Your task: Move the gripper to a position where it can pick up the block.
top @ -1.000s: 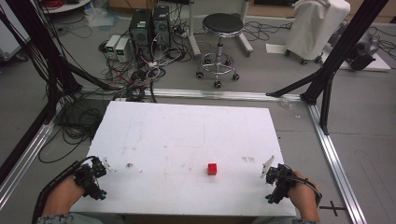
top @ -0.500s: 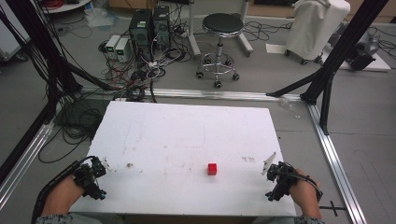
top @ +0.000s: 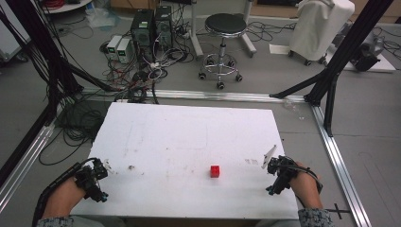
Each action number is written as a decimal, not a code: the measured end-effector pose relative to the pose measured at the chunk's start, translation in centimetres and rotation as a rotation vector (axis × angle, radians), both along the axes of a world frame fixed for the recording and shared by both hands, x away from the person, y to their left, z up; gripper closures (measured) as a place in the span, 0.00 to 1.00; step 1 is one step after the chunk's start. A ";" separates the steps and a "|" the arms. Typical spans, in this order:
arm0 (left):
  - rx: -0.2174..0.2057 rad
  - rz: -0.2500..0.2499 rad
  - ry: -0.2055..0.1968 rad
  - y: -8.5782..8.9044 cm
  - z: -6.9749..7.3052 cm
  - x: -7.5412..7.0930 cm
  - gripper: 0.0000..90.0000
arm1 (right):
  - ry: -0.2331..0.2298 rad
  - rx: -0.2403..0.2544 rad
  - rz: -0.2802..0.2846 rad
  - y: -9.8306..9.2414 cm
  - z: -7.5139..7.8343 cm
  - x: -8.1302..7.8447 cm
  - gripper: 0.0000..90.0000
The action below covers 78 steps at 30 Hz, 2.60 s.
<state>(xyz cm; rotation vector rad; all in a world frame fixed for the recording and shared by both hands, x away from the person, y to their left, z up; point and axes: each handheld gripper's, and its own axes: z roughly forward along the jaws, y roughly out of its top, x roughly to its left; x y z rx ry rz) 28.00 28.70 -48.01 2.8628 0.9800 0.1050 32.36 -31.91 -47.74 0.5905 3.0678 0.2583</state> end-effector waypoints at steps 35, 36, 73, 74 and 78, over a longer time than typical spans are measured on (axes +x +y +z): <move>-0.006 0.009 0.005 0.4 0.0 0.0 0.25 | -0.104 -0.088 0.251 8.8 5.0 3.9 0.13; -0.006 0.011 0.005 0.4 0.0 0.0 0.25 | -0.100 -0.087 0.255 9.1 4.9 3.9 0.13; -0.013 0.018 0.009 0.6 0.0 0.1 0.25 | -0.051 -0.114 0.417 18.6 0.4 4.9 0.13; -0.013 0.017 0.008 0.6 0.0 0.1 0.25 | -0.046 -0.115 0.419 18.8 0.1 4.9 0.13; -0.017 0.019 0.007 0.6 0.1 0.1 0.25 | -0.036 -0.125 0.420 19.5 -1.1 5.1 0.13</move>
